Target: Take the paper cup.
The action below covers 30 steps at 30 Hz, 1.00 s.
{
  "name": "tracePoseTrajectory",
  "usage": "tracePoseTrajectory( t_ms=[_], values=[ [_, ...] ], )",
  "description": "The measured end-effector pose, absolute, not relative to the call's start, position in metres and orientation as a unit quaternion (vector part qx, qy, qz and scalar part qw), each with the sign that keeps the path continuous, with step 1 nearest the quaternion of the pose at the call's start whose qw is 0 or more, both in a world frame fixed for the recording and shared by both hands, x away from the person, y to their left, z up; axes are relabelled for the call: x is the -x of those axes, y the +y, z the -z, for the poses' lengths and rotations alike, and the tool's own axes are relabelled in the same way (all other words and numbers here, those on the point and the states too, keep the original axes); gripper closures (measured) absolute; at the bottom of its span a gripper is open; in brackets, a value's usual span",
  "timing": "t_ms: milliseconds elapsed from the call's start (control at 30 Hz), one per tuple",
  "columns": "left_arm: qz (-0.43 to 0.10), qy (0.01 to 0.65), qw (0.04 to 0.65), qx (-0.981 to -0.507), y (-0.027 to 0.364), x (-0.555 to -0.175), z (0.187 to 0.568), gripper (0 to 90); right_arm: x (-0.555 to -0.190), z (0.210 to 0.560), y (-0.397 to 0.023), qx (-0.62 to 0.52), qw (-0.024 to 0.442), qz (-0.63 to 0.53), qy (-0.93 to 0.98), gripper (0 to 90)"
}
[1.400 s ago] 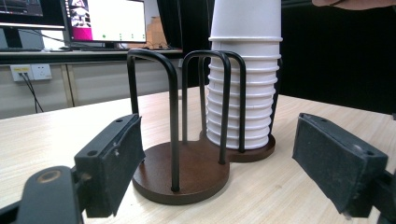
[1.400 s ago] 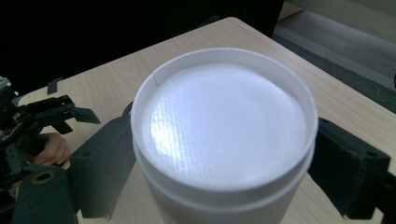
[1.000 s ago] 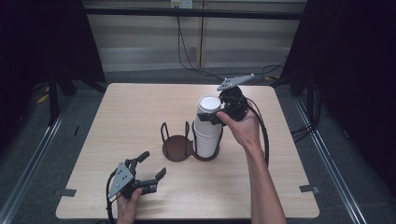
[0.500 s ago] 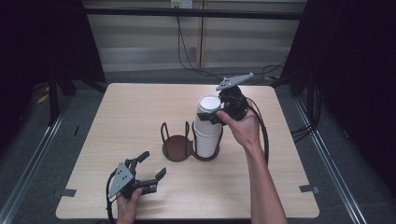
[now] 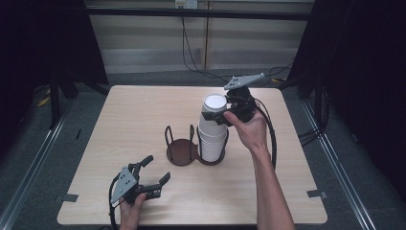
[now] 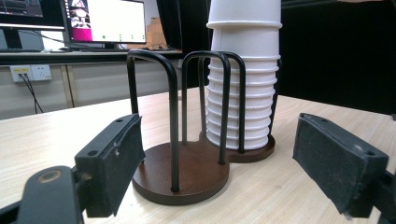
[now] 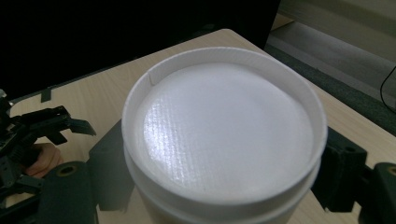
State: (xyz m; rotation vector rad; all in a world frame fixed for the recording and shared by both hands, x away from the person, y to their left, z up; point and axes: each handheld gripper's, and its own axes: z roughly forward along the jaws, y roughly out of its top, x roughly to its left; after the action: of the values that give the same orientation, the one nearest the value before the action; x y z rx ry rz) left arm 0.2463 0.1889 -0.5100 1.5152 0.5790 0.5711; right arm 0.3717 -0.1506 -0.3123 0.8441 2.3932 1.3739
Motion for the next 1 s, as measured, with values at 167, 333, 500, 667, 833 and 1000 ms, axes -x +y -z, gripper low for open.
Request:
tracePoseTrajectory(
  t_ms=[167, 333, 500, 667, 833, 1000],
  values=[
    [-0.251, 0.255, 0.652, -0.668, 0.189, -0.246, 0.510, 16.0, -0.370, 0.310, -0.154, -0.291, 0.128, -0.480, 0.818, 22.4],
    [-0.252, 0.255, 0.652, -0.668, 0.189, -0.246, 0.510, 15.9, -0.369, 0.308, -0.156, -0.292, 0.125, -0.490, 0.812, 22.5],
    [-0.250, 0.257, 0.653, -0.667, 0.189, -0.246, 0.510, 16.0, -0.368, 0.307, -0.160, -0.294, 0.123, -0.501, 0.804, 22.6],
    [-0.252, 0.255, 0.652, -0.668, 0.189, -0.246, 0.510, 16.0, -0.368, 0.305, -0.161, -0.296, 0.123, -0.507, 0.800, 22.8],
    [-0.252, 0.255, 0.652, -0.668, 0.189, -0.246, 0.510, 16.0, -0.367, 0.302, -0.162, -0.295, 0.127, -0.515, 0.795, 22.9],
    [-0.252, 0.255, 0.653, -0.668, 0.189, -0.246, 0.510, 16.0, -0.367, 0.299, -0.163, -0.300, 0.129, -0.522, 0.788, 22.9]
  ],
)
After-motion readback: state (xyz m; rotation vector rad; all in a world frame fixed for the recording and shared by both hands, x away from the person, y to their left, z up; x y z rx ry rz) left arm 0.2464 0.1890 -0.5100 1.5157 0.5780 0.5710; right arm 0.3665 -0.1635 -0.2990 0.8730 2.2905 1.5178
